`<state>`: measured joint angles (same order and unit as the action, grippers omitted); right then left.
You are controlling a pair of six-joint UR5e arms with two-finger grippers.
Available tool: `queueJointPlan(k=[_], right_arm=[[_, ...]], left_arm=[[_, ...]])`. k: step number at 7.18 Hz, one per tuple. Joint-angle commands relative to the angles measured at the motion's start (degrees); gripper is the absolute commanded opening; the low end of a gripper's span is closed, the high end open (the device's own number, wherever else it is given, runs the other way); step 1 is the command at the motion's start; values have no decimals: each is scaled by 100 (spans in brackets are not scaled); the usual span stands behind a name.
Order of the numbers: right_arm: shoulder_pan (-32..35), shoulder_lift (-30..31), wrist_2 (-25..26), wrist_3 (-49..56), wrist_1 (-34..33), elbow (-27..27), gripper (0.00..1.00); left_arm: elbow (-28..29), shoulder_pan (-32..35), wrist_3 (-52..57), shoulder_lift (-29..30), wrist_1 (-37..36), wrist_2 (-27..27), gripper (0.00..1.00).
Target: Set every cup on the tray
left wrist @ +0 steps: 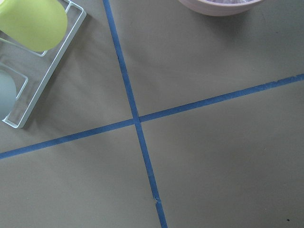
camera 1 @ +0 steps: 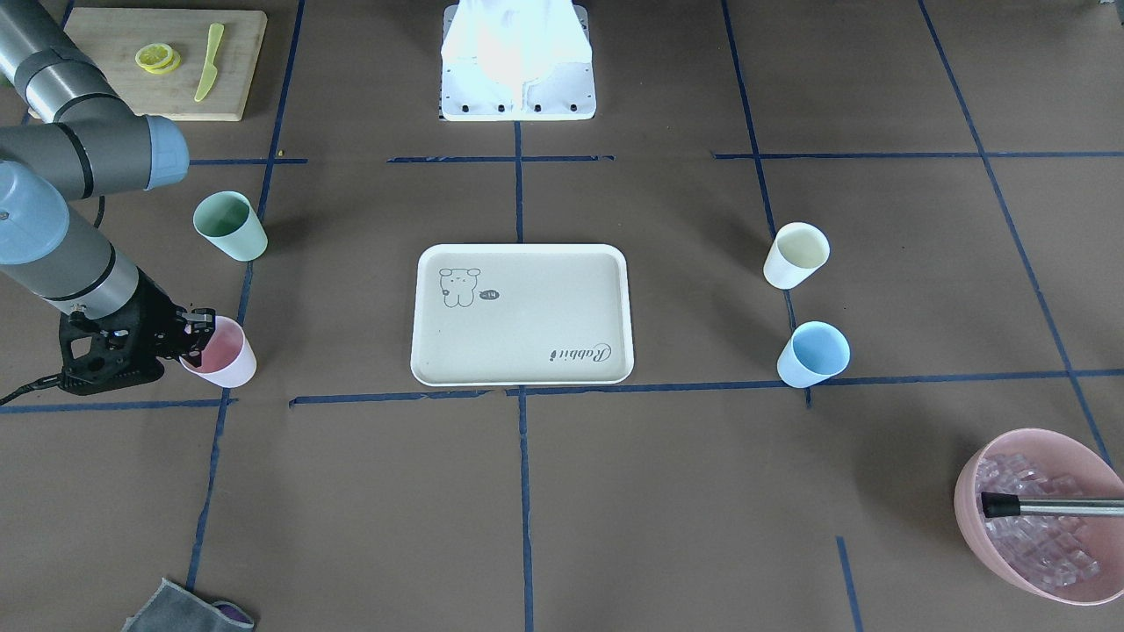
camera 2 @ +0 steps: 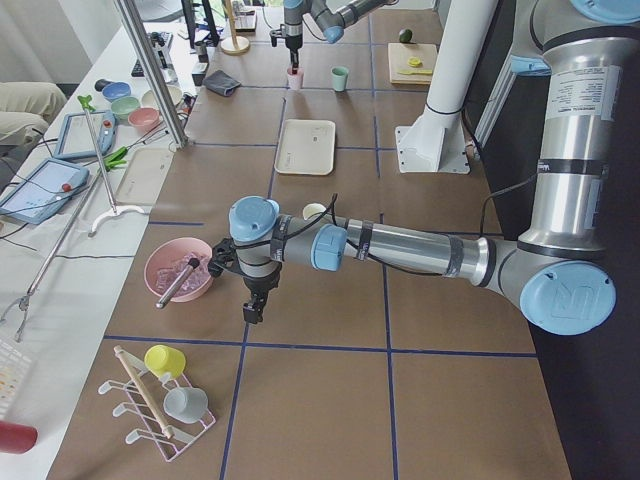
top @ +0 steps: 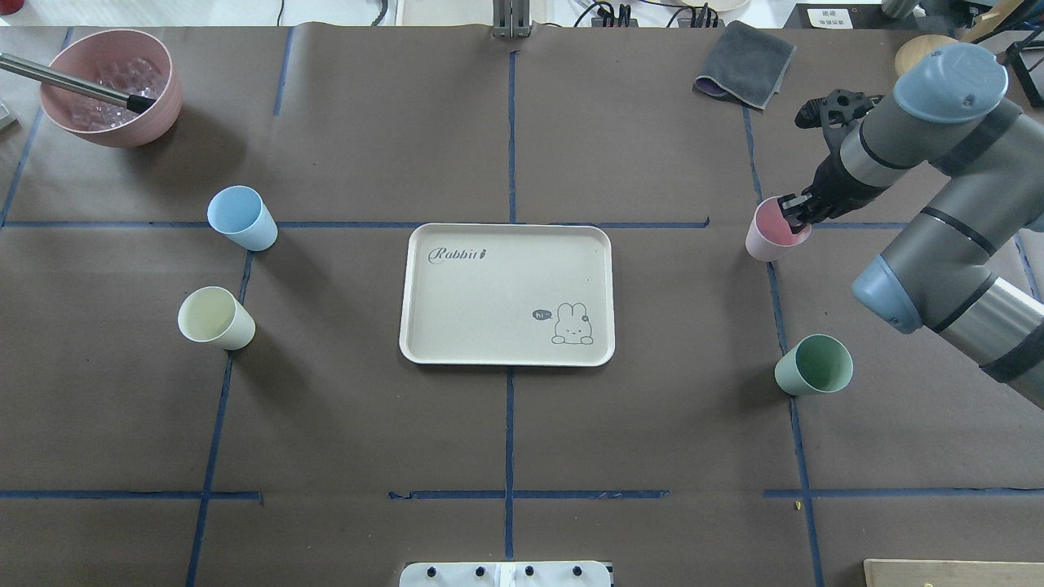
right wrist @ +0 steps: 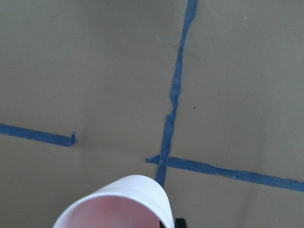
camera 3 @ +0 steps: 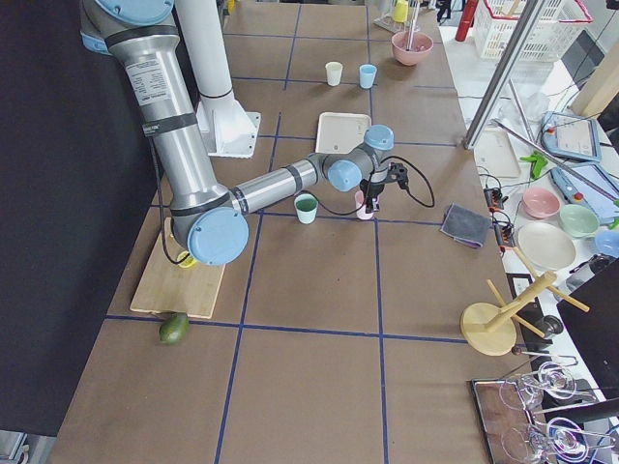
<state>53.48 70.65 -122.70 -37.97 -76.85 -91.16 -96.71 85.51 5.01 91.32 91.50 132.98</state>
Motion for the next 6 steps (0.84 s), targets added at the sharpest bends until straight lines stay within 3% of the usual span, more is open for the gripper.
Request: queueJointPlan(k=[1,4,6], right_arm=[[-205,-444,-61,-891,-14,2,1],[-899,-1244,0,-3236,-23,46,0],[-1162,-1762,306,-3829,-389,282,0]], left_arm=[[-6,1,0,0,0,9,100],[3,1,0,0,0,9,100],[-6,1,18,0,0,9,100]])
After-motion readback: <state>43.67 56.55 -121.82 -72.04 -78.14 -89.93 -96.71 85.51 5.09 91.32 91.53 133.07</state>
